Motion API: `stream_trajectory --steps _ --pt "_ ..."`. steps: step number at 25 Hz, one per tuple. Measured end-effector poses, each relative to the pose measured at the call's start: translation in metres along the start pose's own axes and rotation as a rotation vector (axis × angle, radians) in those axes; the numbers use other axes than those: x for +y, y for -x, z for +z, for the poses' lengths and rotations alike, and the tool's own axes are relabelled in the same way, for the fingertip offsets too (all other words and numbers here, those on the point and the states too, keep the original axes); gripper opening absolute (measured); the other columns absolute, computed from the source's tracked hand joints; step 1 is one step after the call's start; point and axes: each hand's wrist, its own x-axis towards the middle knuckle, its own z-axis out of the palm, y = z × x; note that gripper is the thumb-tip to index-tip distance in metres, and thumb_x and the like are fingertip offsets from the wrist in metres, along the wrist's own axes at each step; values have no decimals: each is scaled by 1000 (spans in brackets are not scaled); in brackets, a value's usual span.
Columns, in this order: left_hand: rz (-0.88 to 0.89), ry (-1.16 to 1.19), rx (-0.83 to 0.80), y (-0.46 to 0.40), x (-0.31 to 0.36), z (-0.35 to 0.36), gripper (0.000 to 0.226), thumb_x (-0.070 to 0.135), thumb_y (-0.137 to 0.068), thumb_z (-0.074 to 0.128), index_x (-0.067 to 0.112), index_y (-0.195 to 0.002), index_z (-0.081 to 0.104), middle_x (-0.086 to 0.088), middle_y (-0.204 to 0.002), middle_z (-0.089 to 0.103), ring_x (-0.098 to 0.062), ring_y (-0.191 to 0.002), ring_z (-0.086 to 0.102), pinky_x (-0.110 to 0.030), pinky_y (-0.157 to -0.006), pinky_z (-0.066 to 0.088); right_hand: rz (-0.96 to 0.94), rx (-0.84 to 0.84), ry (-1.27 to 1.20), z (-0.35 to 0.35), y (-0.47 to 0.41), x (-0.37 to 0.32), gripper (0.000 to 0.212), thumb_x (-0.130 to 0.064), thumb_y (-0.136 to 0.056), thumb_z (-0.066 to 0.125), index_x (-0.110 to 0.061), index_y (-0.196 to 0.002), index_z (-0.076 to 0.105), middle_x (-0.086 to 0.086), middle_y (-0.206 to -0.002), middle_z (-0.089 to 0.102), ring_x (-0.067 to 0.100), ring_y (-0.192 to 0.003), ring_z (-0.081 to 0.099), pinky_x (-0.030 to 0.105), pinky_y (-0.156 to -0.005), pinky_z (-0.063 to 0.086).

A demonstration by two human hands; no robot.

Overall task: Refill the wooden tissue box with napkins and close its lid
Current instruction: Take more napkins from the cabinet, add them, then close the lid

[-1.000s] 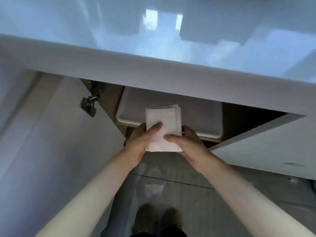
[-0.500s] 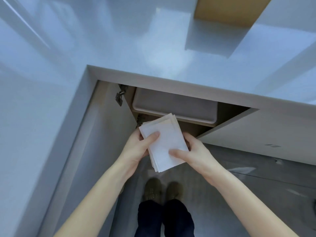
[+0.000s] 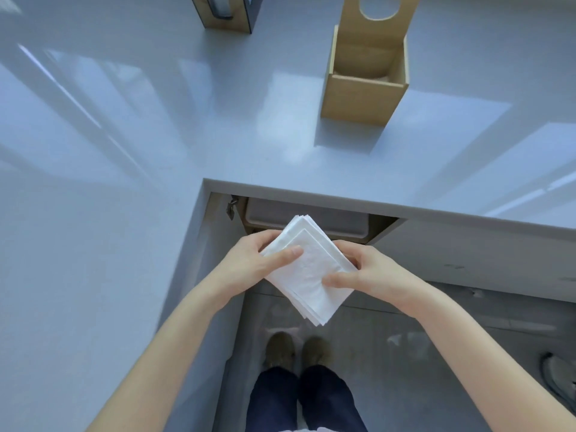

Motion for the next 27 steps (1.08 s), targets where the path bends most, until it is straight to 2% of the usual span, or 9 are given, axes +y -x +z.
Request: stream_trajectory --steps 3,7,10,14,19,22,27 --pt "30 -24 -39 9 17 -6 25 35 -84 60 24 -106 66 10 -97 71 -1 -86 66 -1 -63 46 -30 -6 -2 -7 11 -15 39 -11 -81 62 -32 -114 61 -10 -108 70 3 -99 63 17 -84 48" --pt "84 86 25 16 34 -12 17 33 -85 61 24 -99 67 12 -86 69 0 -78 64 -9 -66 51 -81 72 -108 -14 18 -30 45 -26 -70 67 -31 -115 59 -9 -110 70 8 -105 64 29 -99 46" --pt "113 235 55 17 47 -14 16 27 -87 57 21 -99 66 10 -85 70 -3 -77 67 -16 -66 56 -146 140 -318 -20 19 -33 38 -21 -78 69 -23 -115 60 -3 -112 72 13 -104 67 32 -96 49" --pt "147 338 88 10 66 -15 15 26 -87 56 22 -98 66 9 -88 73 -7 -82 69 -21 -67 57 -203 168 -553 -31 21 -38 35 -19 -86 60 -13 -121 57 2 -117 70 15 -106 67 20 -83 56" --pt "161 338 136 -10 95 -5 22 26 -88 55 17 -106 64 2 -96 71 -11 -86 68 -25 -69 59 -231 289 -488 -57 19 -49 22 -16 -89 59 -16 -110 63 0 -109 72 13 -91 71 21 -73 55" --pt "159 329 180 -33 115 3 21 27 -88 55 18 -105 64 1 -98 70 -13 -87 67 -26 -70 58 -234 365 -422 -85 10 -59 20 -15 -87 61 -19 -106 63 2 -110 71 16 -95 70 27 -83 57" --pt "156 245 262 -77 149 13 24 29 -90 53 16 -107 63 2 -98 69 -10 -85 66 -19 -66 58 -221 412 -301 -146 -14 -76 25 -13 -87 60 -13 -112 60 7 -106 69 15 -86 68 28 -85 56"
